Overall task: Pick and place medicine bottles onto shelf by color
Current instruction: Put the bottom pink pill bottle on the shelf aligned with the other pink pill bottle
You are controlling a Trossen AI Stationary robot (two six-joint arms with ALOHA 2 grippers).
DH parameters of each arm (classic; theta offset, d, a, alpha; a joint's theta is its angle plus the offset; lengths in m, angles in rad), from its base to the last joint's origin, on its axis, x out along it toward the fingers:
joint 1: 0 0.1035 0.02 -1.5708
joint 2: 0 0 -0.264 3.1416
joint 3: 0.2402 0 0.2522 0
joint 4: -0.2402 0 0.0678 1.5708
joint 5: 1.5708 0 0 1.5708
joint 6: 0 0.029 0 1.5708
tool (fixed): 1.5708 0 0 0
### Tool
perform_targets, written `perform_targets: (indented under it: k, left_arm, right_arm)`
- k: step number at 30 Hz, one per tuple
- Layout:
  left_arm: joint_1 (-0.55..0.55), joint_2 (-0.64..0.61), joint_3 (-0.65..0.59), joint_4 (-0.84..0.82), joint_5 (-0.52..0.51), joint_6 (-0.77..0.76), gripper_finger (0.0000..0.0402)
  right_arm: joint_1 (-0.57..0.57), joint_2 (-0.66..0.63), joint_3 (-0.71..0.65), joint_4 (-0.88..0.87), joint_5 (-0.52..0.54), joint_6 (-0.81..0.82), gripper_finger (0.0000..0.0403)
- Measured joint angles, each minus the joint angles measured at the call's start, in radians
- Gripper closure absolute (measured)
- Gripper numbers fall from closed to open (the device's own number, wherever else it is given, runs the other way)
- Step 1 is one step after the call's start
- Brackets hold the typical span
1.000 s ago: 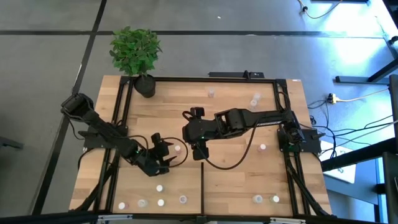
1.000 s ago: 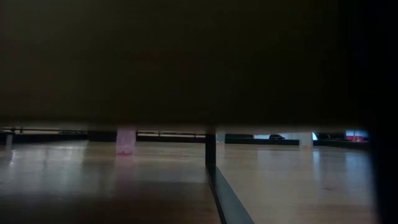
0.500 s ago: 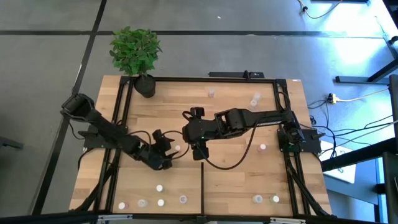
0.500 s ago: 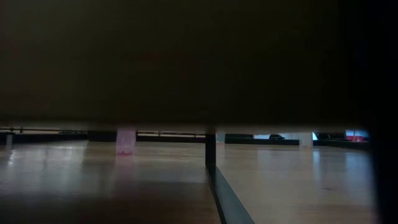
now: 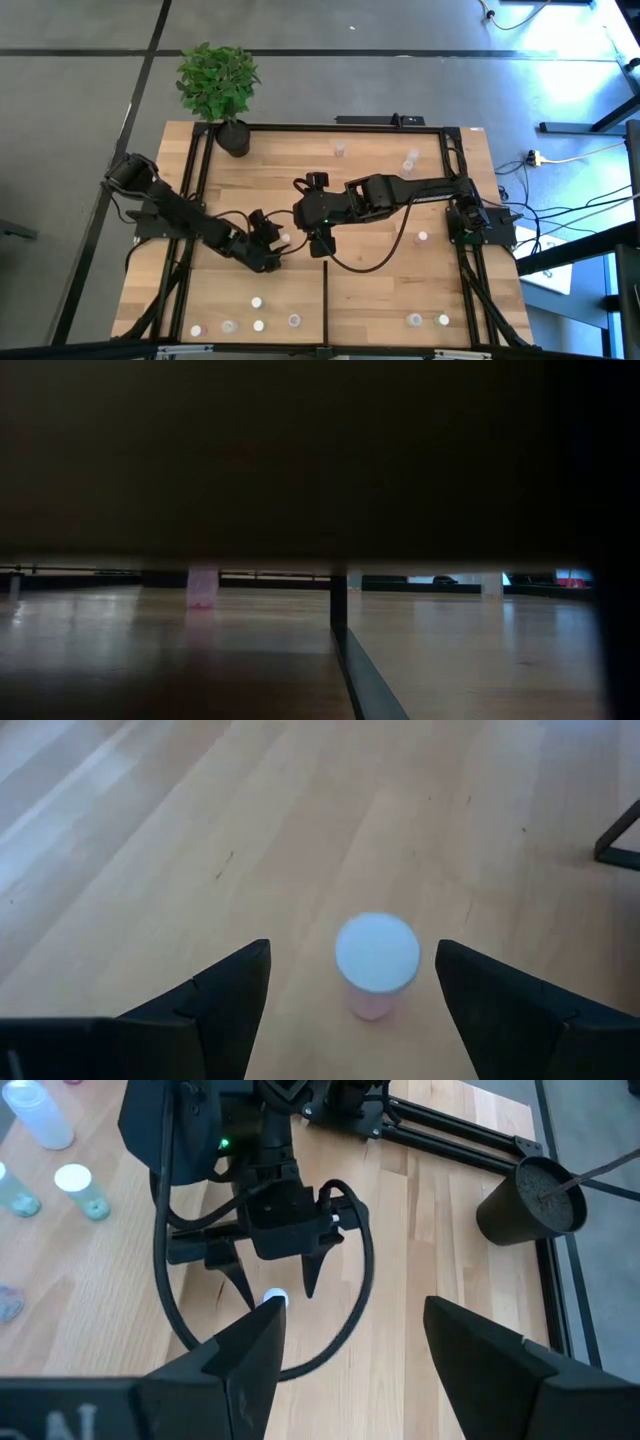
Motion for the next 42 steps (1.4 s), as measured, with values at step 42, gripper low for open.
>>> perform_targets:
  k: [42]
  left_arm:
    - [0.068,0.000,0.000,0.026,0.110,0.050,0.0216]
  right_arm:
    - [0.000,0.000,0.000,0.003,0.000,-0.001,0.0163]
